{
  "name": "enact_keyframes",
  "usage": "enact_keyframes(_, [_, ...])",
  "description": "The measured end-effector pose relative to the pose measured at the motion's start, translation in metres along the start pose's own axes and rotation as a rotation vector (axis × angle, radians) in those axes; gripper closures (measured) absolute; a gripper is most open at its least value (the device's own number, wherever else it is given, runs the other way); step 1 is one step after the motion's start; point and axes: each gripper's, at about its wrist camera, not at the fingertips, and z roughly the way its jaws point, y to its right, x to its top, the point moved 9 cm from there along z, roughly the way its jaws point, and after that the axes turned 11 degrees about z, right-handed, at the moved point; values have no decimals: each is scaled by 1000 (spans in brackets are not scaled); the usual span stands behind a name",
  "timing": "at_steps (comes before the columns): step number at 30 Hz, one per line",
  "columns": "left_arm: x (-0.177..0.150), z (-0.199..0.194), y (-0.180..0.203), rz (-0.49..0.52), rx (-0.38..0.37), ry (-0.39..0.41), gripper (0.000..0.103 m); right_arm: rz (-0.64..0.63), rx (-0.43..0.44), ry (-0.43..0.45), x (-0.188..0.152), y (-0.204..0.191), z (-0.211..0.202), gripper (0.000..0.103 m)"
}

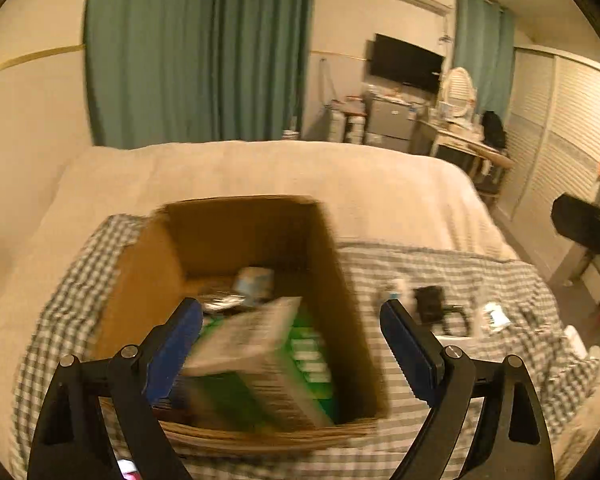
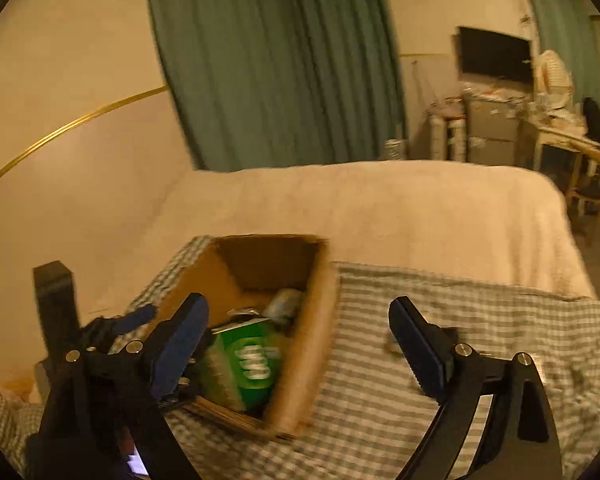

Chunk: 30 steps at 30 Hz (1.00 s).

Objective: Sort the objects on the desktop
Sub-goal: 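Grasp the white bunny figurine with the left gripper while the right grasps the white sachet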

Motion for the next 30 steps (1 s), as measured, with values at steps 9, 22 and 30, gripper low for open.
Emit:
enact_keyframes(9, [12,50,124,-35,-125,-45,3,94,-214,53,3,160,-60,11])
enact_keyframes(22, [-55,212,143,-48,-79,-178,3,80,-409,-107,-79,324,35,11])
enact_keyframes(30, [-51,252,143,-11,-77,-164,3,52,-420,-179,-100,356,94,11])
